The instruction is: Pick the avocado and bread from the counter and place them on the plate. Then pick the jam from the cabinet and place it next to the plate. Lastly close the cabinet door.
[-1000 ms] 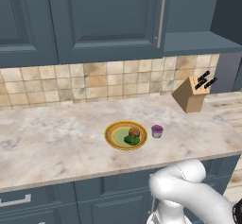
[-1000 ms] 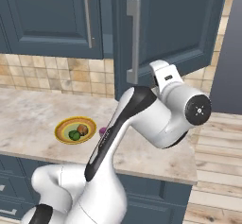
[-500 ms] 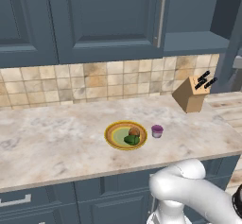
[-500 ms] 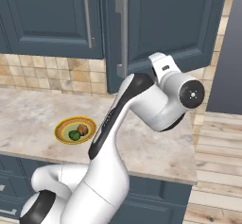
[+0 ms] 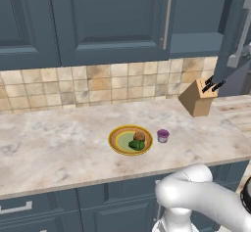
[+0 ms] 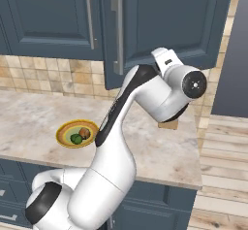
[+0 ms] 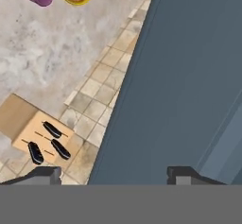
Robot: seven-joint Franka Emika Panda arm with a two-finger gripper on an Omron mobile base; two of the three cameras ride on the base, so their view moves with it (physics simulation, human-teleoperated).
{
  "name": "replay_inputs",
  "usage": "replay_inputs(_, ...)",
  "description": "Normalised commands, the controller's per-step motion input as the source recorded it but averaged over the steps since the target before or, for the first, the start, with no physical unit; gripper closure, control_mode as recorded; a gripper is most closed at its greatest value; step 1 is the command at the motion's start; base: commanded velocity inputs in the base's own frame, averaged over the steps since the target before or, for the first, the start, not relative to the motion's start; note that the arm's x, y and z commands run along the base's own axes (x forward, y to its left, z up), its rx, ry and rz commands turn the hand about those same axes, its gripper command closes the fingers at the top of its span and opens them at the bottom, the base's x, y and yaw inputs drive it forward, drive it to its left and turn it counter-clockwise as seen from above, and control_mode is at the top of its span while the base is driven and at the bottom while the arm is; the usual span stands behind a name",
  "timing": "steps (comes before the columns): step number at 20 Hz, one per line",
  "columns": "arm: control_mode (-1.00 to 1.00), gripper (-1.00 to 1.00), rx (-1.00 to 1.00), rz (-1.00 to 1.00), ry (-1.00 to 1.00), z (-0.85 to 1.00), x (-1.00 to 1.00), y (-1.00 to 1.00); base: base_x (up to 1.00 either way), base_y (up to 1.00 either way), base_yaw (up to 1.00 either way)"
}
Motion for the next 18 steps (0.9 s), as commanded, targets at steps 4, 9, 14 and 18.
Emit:
replay_inputs(4,-1.0,-1.0,-0.07,0.0,0.0,-0.17,0.65,0.33,0.0,0.0,0.0)
replay_inputs(9,-1.0,-1.0,-0.09,0.0,0.0,-0.21,0.68,0.37,0.0,0.0,0.0)
replay_inputs(14,-1.0,-1.0,-0.09,0.0,0.0,-0.17,0.62,0.35,0.0,0.0,0.0)
replay_inputs(18,-1.0,-1.0,-0.1,0.0,0.0,-0.15,0.57,0.34,0.0,0.0,0.0)
